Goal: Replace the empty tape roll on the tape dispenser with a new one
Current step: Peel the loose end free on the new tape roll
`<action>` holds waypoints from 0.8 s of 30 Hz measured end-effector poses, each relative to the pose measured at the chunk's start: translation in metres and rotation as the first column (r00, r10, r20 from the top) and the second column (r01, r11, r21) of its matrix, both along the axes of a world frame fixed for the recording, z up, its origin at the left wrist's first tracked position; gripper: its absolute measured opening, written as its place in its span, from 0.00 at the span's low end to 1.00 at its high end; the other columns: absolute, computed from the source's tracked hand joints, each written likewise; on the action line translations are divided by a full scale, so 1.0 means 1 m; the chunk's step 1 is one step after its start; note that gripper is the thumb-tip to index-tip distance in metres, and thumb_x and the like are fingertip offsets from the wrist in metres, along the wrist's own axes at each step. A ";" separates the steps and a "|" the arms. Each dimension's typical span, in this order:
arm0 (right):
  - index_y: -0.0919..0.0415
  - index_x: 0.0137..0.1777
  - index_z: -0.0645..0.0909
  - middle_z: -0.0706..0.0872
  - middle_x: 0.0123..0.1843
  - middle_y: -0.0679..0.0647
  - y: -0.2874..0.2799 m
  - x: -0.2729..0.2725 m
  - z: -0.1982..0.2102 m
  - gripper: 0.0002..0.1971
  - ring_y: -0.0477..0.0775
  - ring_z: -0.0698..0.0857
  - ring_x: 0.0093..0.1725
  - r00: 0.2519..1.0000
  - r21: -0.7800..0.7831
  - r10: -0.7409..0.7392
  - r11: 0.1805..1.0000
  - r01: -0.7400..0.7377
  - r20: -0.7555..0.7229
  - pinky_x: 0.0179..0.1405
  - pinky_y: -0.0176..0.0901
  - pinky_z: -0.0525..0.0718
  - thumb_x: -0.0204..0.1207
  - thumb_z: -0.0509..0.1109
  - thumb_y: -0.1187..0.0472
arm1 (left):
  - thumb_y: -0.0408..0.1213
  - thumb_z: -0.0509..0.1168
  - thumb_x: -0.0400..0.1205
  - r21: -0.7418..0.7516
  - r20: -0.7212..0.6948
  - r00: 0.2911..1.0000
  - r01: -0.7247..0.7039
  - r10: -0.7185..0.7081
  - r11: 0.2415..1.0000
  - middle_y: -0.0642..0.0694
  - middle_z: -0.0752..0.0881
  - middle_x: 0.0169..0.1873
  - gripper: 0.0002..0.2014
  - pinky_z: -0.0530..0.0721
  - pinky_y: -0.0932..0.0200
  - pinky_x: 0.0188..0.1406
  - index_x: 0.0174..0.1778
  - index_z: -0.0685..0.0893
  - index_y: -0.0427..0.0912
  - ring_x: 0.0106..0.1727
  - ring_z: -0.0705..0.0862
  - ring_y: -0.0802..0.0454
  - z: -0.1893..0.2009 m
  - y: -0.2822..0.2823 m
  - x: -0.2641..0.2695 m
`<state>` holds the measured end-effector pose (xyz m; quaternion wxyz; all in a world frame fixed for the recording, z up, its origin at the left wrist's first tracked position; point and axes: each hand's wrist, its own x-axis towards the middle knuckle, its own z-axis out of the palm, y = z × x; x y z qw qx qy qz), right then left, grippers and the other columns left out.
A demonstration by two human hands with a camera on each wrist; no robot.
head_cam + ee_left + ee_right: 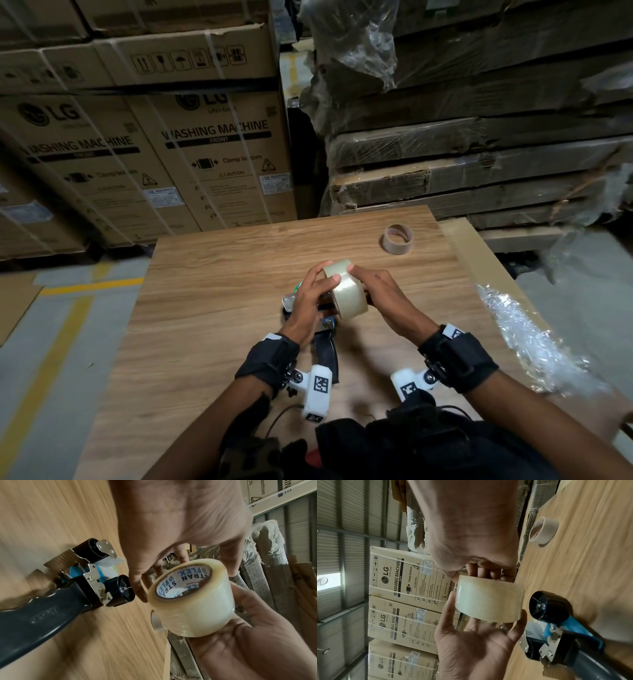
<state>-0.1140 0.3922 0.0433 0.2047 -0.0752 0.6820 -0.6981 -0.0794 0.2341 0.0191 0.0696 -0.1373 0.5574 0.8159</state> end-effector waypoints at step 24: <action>0.63 0.44 0.88 0.87 0.36 0.53 -0.012 0.022 -0.011 0.12 0.47 0.84 0.35 0.996 -0.015 0.046 0.999 -0.045 0.081 0.38 0.39 0.82 0.86 0.65 0.63 | 0.26 0.83 0.60 0.004 -0.102 0.988 0.114 -0.113 0.994 0.36 0.84 0.62 0.38 0.88 0.41 0.57 0.68 0.82 0.44 0.55 0.86 0.43 -0.014 -0.029 0.013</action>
